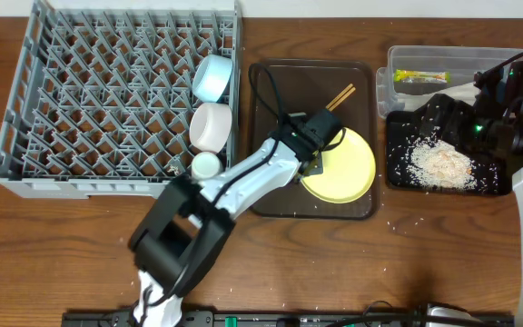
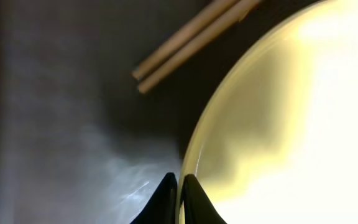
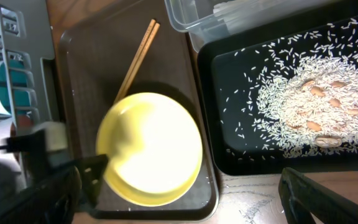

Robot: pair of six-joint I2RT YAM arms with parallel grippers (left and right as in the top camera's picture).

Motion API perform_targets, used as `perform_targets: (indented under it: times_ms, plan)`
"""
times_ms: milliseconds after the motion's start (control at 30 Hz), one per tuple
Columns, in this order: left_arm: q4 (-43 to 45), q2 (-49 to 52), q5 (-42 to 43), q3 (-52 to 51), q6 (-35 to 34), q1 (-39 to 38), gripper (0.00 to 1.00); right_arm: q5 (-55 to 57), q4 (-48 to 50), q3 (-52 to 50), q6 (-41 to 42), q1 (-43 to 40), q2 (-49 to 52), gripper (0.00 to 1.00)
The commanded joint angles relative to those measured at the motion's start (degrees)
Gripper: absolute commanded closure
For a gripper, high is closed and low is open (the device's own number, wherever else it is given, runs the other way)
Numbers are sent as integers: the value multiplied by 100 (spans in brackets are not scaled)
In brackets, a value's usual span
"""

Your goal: Sort waste into correct bins and load items into the dishwasher

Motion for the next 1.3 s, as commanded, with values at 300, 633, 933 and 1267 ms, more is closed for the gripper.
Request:
perform_targets:
  times_ms: [300,633,933,1267]
  plan:
    - [-87,-944,-737,-37,1058,-4,93,-22,-11,94,79,-52,-9,1]
    - [-428,-678,247,-79,-767,-4,46,-24,-11,94,79,-52,-9,1]
    - [-208,-136,907,-221,-1344,-4,32,-24,-11,94,79,-52,-9,1]
    - [654,-87,1403,-804,-1401,7,32,-24,-11,94,79,-52,-9,1]
